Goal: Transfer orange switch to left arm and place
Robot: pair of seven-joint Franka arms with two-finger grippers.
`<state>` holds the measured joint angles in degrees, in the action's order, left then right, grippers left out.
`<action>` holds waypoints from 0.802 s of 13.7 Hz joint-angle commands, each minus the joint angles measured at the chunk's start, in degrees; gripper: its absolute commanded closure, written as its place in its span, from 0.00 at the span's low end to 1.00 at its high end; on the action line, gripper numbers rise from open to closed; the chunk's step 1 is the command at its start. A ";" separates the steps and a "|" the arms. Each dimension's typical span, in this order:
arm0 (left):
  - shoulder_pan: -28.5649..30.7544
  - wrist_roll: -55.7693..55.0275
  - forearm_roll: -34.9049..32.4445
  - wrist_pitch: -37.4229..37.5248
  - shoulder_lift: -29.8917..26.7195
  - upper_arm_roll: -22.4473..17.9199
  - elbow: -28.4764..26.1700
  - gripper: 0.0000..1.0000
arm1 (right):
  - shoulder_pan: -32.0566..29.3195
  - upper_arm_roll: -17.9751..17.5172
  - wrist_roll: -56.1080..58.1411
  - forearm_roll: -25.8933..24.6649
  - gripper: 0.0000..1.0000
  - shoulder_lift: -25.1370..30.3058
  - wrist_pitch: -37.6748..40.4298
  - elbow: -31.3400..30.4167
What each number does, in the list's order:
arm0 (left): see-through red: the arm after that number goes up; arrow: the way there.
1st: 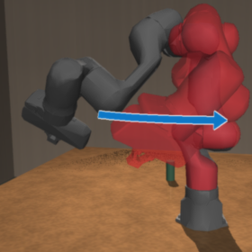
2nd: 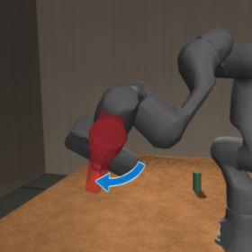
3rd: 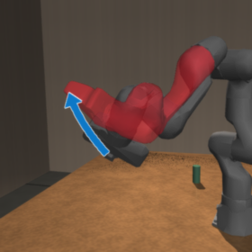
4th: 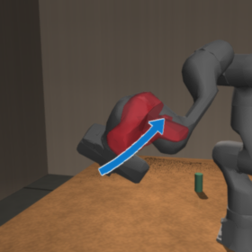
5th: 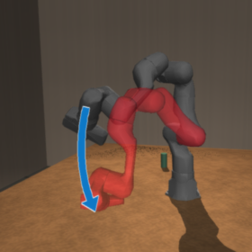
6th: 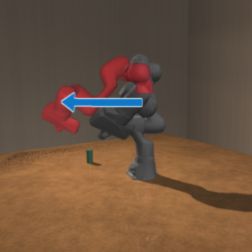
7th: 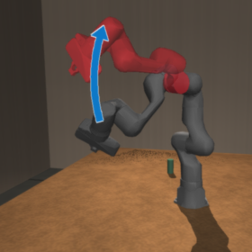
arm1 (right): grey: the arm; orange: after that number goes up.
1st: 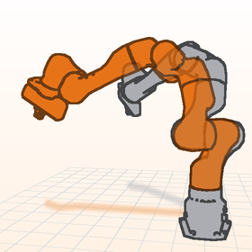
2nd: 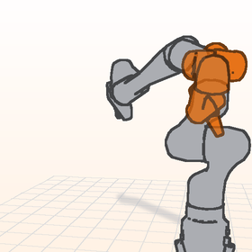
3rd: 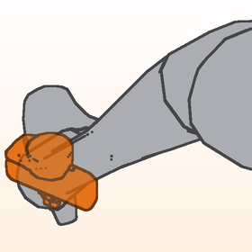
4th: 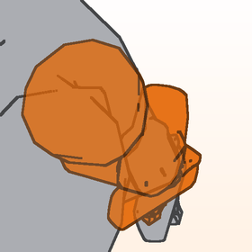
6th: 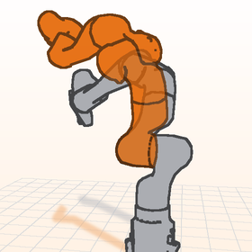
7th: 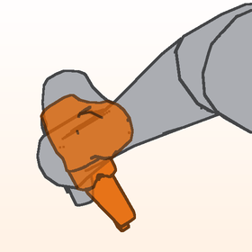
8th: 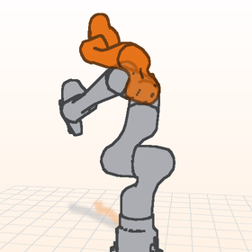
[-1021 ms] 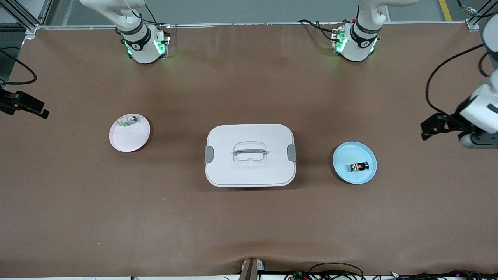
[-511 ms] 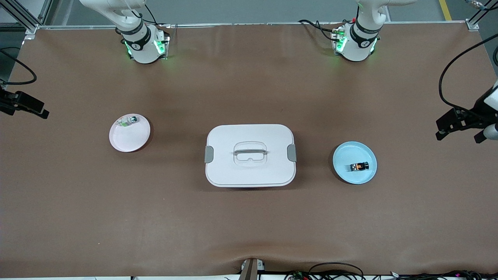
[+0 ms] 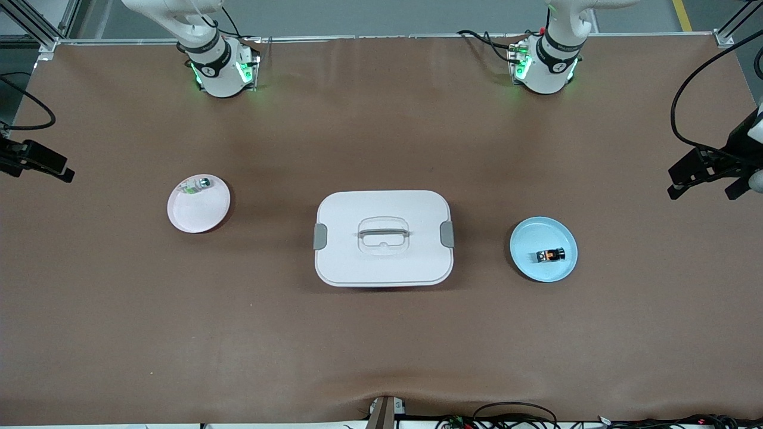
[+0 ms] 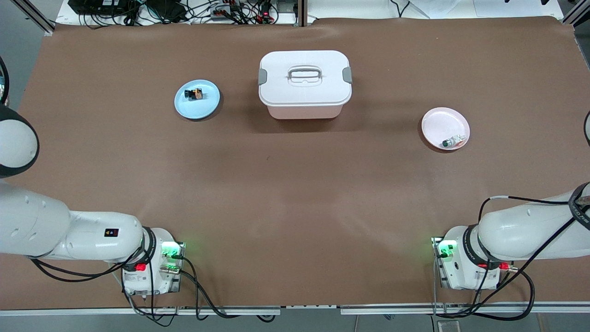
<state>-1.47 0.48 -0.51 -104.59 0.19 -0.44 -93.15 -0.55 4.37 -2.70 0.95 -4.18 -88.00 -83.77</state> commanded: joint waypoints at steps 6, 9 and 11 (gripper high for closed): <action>-0.20 0.05 0.60 2.64 0.25 0.27 0.95 0.00 | -0.94 -0.42 0.68 0.10 0.00 1.37 -0.60 -1.13; -0.55 -0.48 -0.01 2.64 0.16 0.35 1.74 0.00 | -0.94 -0.42 0.68 0.10 0.00 1.37 -0.60 -1.13; -0.11 -0.48 -0.37 4.29 -0.10 0.79 2.88 0.00 | -0.86 -0.42 0.68 0.10 0.00 1.37 -0.60 -1.13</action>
<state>-1.88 0.48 -0.50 -102.83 0.21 -0.18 -92.21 -0.59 4.46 -2.70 0.95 -4.18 -88.08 -83.77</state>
